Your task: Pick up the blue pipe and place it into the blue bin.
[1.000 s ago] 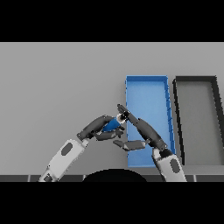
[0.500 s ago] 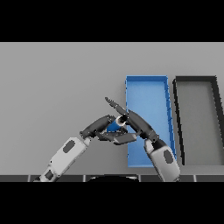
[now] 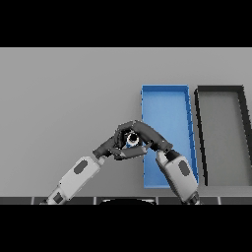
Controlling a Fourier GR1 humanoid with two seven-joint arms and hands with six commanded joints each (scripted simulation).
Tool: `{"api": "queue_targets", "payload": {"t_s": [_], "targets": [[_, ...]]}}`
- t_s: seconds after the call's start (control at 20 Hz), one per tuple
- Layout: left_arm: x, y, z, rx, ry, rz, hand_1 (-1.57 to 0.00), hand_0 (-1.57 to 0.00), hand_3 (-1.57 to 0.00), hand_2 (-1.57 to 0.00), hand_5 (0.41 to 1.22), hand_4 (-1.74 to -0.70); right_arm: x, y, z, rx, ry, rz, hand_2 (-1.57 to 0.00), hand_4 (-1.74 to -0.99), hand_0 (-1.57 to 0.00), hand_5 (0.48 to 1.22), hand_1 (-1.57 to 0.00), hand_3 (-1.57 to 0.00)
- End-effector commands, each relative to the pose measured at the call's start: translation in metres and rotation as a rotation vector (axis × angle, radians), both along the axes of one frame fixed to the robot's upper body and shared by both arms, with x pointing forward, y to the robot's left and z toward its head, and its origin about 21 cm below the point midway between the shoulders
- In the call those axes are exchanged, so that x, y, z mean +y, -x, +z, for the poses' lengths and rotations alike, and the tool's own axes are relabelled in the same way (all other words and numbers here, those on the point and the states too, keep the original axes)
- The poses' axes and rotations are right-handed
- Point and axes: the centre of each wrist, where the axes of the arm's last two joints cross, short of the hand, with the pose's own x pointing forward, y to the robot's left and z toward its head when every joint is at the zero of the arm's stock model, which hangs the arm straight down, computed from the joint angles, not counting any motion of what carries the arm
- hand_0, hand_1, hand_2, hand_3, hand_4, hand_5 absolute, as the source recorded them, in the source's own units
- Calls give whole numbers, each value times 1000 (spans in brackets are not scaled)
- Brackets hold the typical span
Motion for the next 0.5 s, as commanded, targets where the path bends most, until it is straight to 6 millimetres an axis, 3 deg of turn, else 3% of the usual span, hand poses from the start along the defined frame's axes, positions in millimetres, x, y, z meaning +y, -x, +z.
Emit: {"api": "queue_targets", "payload": {"t_s": [0.0, 0.1, 0.2, 0.35, 0.45], "targets": [[5, -2, 3, -5, 28, 2, -1211, -1225, -525, -1199, 1203, -1688, 1, 0, -1, 8, -8, -6, -1220, -1492, -1213, 706, -1220, -1096], [3, -1, 1, 16, 58, -3, -1340, -1349, -527, -1333, 1209, -1707, 4, 1, -5, -4, -22, -19, -1346, -1464, -1342, 891, -1346, -1267], [1, -5, 2, 0, 50, 0, -1423, -1429, -588, -1419, 1214, -1719, 5, 1, -4, -46, -5, -39, -1427, -1456, -1424, 1010, -1427, -1376], [5, -7, 3, -26, 24, -9, -1453, -1498, -527, -1493, 1217, -1730, 3, 3, -6, -83, -1, -30, -1497, -1469, -1496, 1113, -1497, -1471], [7, -9, 5, -47, 25, -22, -1356, -1499, -505, -1521, 1219, -1734, 7, 6, -5, -62, -22, -19, -1524, -1473, -1523, 1152, -1524, -1507]]}}
